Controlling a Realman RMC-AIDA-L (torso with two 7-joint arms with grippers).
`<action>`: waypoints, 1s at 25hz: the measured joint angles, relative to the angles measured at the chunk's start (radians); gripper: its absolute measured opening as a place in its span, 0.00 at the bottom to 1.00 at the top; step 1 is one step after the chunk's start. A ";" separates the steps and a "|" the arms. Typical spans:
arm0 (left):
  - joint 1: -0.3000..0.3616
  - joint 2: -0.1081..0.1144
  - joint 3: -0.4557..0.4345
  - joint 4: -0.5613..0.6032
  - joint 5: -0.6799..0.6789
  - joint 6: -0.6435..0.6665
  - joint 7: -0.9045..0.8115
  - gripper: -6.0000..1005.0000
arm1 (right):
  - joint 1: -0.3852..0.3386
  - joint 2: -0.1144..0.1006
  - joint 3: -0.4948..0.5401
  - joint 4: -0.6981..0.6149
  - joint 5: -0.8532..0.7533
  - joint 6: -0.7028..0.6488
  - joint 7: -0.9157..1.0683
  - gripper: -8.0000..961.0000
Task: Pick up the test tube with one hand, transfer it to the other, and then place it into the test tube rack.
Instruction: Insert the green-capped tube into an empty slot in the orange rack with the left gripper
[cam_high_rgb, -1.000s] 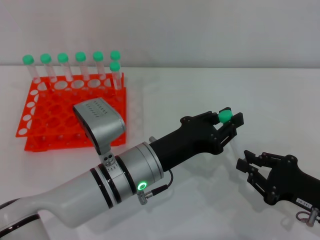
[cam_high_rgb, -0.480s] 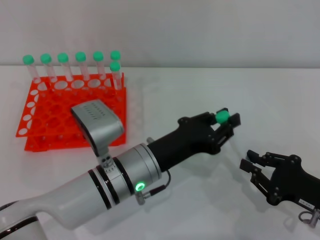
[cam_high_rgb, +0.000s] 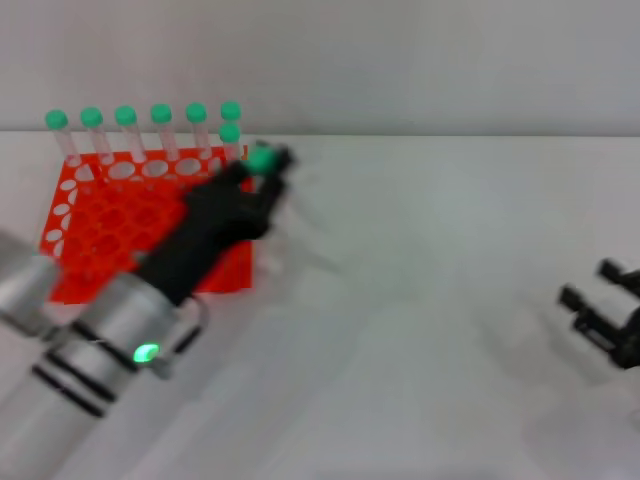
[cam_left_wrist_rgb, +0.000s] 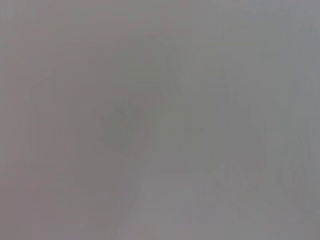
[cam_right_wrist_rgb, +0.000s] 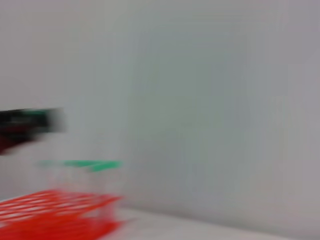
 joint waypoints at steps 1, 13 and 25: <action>0.015 0.000 -0.036 0.019 0.001 -0.032 0.009 0.27 | -0.004 0.000 0.022 0.001 0.000 -0.003 -0.005 0.54; -0.025 0.001 -0.330 0.155 -0.004 -0.103 0.238 0.26 | -0.013 0.001 0.360 0.083 0.001 0.044 -0.190 0.90; -0.237 0.007 -0.435 0.247 0.004 0.197 0.244 0.26 | 0.013 0.006 0.356 0.089 -0.002 0.046 -0.196 0.90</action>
